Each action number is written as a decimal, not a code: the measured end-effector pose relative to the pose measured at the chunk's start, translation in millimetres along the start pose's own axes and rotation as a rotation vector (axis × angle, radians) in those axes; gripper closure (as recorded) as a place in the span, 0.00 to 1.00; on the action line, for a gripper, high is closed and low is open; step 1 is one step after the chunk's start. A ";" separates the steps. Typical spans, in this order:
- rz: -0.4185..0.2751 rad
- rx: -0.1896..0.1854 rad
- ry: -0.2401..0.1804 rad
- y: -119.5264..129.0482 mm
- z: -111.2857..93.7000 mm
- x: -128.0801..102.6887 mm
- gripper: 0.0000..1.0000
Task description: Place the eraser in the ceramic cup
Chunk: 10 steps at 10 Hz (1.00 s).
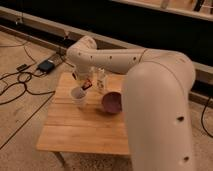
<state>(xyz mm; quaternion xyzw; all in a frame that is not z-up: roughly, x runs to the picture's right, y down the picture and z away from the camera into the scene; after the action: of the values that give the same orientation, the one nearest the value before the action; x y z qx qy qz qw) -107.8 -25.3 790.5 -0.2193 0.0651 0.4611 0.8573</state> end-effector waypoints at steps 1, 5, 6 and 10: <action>0.002 -0.028 -0.012 10.4 -4.8 4.5 1.00; 0.006 -0.146 -0.060 40.1 11.8 9.4 1.00; 0.000 -0.160 -0.066 41.7 18.0 9.6 1.00; -0.034 -0.171 -0.117 35.2 34.3 -3.3 1.00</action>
<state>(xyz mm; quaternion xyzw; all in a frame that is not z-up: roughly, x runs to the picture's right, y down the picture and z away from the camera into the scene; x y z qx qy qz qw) -141.6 3.9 811.2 -0.2653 -0.0283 0.4624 0.8456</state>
